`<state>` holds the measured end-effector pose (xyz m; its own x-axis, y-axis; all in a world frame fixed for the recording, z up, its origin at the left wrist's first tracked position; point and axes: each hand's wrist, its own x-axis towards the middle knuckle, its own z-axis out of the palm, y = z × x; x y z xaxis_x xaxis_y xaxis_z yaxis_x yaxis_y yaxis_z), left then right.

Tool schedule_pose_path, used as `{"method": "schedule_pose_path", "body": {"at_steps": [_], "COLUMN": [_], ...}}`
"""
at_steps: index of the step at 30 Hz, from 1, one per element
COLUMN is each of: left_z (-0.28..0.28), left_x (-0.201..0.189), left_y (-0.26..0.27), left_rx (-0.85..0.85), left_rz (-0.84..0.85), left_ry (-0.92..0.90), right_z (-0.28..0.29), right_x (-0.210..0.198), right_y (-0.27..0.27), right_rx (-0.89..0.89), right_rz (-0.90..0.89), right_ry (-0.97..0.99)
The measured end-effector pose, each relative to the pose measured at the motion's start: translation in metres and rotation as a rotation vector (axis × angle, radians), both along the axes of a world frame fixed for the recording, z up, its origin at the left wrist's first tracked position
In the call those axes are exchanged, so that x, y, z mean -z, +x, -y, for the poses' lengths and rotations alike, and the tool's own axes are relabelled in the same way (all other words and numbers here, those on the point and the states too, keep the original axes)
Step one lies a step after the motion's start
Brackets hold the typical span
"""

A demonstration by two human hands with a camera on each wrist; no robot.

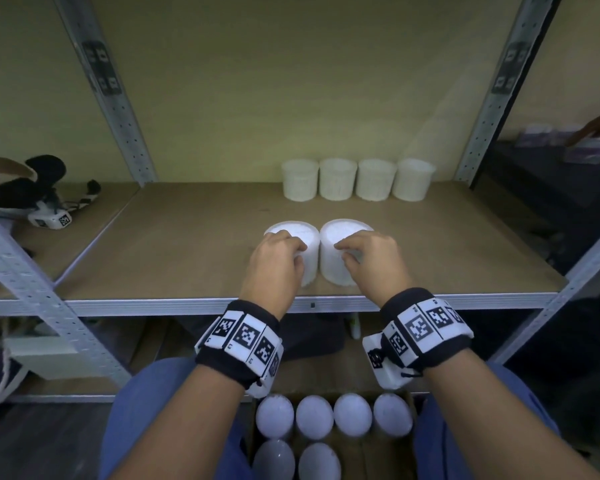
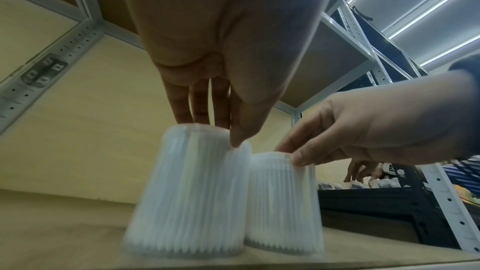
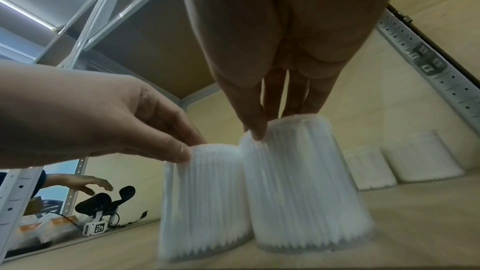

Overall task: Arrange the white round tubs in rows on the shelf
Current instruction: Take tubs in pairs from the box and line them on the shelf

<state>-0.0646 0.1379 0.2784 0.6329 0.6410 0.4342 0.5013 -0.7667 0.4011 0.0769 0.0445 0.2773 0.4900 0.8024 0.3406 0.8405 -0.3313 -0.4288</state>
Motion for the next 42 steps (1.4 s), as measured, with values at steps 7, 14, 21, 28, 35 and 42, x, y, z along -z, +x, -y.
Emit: {"method": "schedule_pose_path", "body": {"at_steps": [7, 14, 21, 28, 35, 42], "left_z": [-0.025, -0.062, -0.106, -0.154, -0.202, -0.244], "left_x": [-0.003, -0.008, -0.008, -0.009, -0.006, -0.006], "left_y": [0.002, 0.001, 0.001, 0.003, 0.013, 0.02], "left_rx": [-0.037, -0.101, -0.154, -0.169, -0.185, -0.194], "left_rz": [-0.009, 0.007, -0.013, -0.033, -0.028, -0.034], "left_ry": [-0.048, -0.12, -0.143, -0.134, -0.125, -0.133], "right_z": [-0.028, -0.073, -0.122, -0.17, -0.215, -0.254], "right_x": [-0.003, -0.015, -0.021, -0.025, -0.021, -0.021], "right_y": [0.004, 0.006, 0.004, 0.013, 0.018, 0.024], "right_rx": [-0.023, -0.031, -0.061, -0.158, -0.205, -0.221], "right_rz": [-0.026, -0.088, -0.075, -0.025, 0.008, -0.016], "right_ry": [-0.03, -0.113, -0.143, -0.196, -0.157, -0.143]}}
